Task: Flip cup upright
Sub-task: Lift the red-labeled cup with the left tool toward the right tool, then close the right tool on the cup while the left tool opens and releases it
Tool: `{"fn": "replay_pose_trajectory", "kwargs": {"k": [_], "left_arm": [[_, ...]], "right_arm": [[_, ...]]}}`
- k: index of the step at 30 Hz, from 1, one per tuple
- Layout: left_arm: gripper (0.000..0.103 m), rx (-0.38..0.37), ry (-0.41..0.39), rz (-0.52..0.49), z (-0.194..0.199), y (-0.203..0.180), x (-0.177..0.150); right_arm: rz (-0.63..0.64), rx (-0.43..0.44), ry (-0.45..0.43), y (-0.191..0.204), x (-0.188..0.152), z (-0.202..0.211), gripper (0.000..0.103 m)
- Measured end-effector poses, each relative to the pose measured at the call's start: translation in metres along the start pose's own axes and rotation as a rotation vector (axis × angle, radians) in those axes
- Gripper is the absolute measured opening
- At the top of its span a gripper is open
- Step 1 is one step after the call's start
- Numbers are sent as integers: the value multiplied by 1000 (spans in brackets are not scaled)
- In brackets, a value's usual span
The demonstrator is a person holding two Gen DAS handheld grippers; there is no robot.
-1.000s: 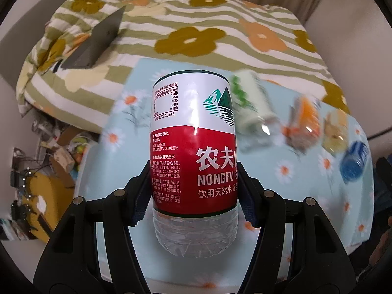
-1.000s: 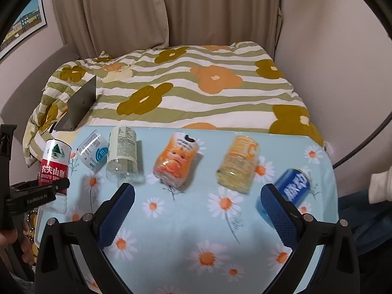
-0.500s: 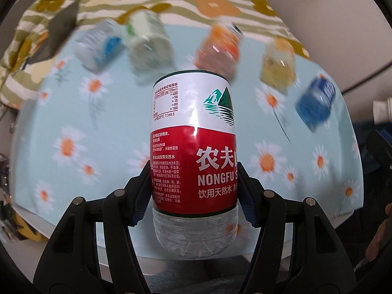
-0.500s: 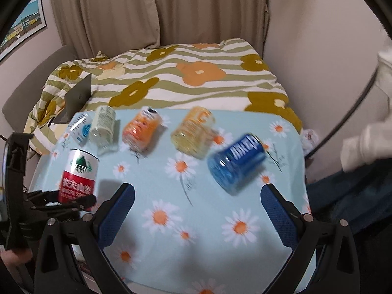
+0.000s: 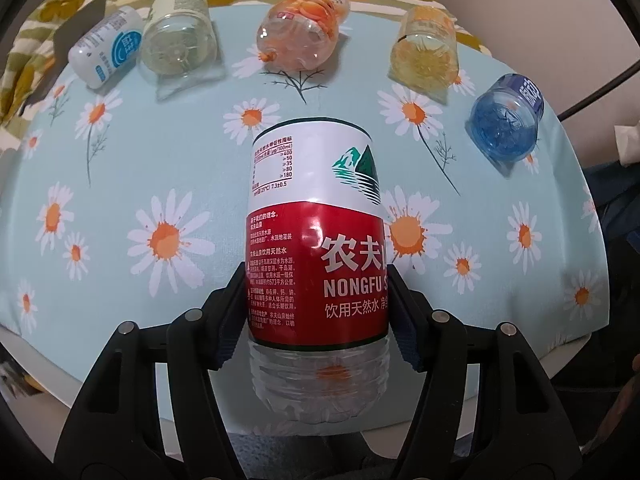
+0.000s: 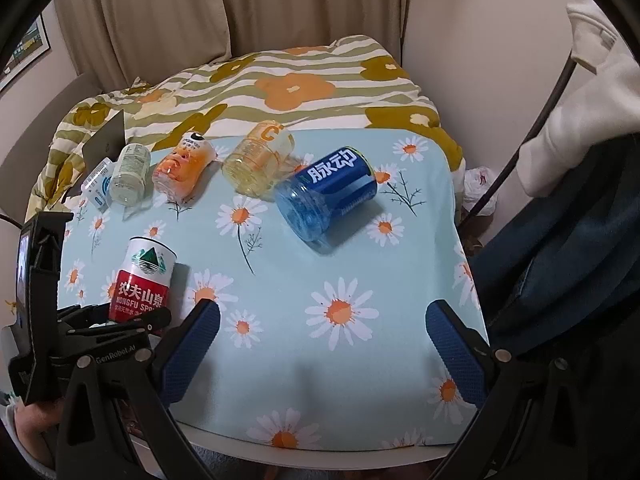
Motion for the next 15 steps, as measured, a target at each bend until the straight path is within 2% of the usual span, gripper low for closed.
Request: {"fn": "replay_pose_trajectory", "kwargs": {"k": [2,3,4,11,15], "left_arm": [[84,19,-1,3,1,0,-1],[95,26,-6,4,0,-1,0],[98,31,-21,6,3,-1,-1],[98,47,-56,20,22,9,-4],[98,66,-97,43,48,22,-6]], "right_arm": [[-3,4,-3,-2,0,1,103],[-4,5,-6,-3,-1,2,103],[-5,7,-10,-3,-1,3,103],[0,12,-31,-2,0,11,103],[22,26,-40,4,7,18,103]]}}
Point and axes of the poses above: each gripper's, at about its wrist camera, not at the fingertips, and z roughly against the way its jaws point, y to its left, x to its top, the point moved 7 cm from there along -z, roughly the way its jaws point, and after that the axes turned 7 degrees about y, right-handed, at the moved point
